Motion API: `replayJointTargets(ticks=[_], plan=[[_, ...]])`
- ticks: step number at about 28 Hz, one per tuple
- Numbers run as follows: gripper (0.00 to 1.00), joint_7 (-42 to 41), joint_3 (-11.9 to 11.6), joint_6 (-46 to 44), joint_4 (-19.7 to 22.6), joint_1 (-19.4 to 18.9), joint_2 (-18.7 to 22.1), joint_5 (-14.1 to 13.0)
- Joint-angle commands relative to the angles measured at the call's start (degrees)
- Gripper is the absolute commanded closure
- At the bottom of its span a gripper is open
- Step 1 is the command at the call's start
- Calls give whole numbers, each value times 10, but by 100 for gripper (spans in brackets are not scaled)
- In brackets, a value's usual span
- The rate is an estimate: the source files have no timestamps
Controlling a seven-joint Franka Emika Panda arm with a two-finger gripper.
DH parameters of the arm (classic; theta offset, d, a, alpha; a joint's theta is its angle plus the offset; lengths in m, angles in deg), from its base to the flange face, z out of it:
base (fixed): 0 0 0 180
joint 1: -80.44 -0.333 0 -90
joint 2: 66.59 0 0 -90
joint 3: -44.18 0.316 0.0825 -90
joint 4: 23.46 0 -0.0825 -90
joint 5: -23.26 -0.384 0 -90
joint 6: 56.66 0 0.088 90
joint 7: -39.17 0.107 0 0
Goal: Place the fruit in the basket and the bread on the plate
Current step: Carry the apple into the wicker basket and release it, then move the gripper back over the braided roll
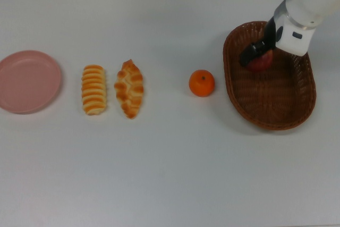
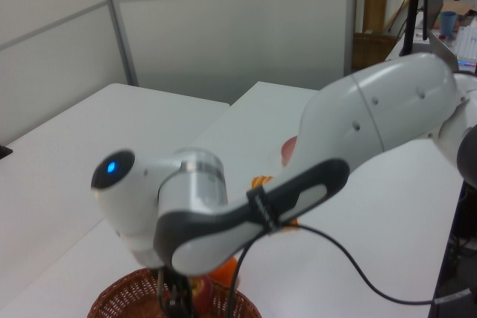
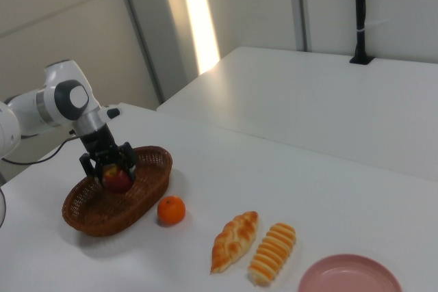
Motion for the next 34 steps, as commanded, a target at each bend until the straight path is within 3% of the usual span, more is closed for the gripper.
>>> replayJointTargets(ticks=[1, 2, 4, 6, 7, 8, 15, 21, 27, 34], plan=[[96, 4, -4, 10, 20, 5, -7, 10], [88, 4, -4, 10, 23, 4, -11, 10], [82, 5, -4, 10, 25, 4, -14, 10], [63, 6, -4, 10, 26, 4, -17, 10], [15, 8, -4, 10, 26, 4, -17, 10], [0, 8, -4, 9, 26, 3, -17, 12], [0, 9, -4, 3, 19, -6, -8, 12], [0, 9, -11, 2, 18, -2, 29, 0], [0, 10, -41, -43, 13, 47, 68, -8], [0, 11, -77, -67, 20, 107, 60, -5]])
